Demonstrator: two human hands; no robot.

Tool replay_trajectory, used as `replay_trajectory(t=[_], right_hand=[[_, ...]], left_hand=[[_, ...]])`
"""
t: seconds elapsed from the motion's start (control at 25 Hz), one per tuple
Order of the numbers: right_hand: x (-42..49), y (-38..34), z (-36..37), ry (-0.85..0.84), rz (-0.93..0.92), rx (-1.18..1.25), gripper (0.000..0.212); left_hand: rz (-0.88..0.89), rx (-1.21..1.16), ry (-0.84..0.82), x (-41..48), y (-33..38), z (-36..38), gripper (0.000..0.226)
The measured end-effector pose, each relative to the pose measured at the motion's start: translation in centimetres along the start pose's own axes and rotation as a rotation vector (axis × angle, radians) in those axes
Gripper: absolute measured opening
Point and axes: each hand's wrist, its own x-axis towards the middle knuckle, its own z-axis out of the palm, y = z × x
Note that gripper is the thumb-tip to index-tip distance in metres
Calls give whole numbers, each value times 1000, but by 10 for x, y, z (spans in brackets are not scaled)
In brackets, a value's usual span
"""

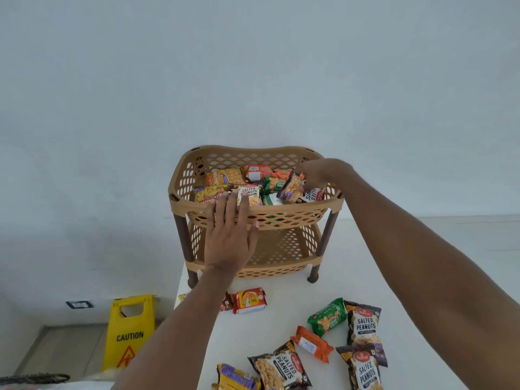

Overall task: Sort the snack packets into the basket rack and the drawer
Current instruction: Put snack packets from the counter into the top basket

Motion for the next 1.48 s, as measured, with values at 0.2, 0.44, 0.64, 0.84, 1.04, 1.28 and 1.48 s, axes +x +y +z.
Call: replay_trajectory(t=[0.2,0.44,0.64,0.84,1.04,1.28,1.48], right_hand=[[16,-9,20,-59,43,-52,55],[20,-9,36,115,20,124,44],[3,-6,34,90,-75,216,39],[-21,-8,40,127,12,304,43],[-67,-28,56,538,-5,577,39],[-109,-69,135,784,23,378,44],[-143,-87,198,740,-16,441,50]], left_hand=[[3,-3,6,1,0,3,64],[5,1,25,1,1,2,63],[-1,-9,-18,1,2,-2,64],[-5,-6,-57,2,5,-11,63],[9,-35,-65,-9,4,-18,67],[-39,-59,-139,-46,11,-23,69],[61,-144,-488,-124,12,-22,73]])
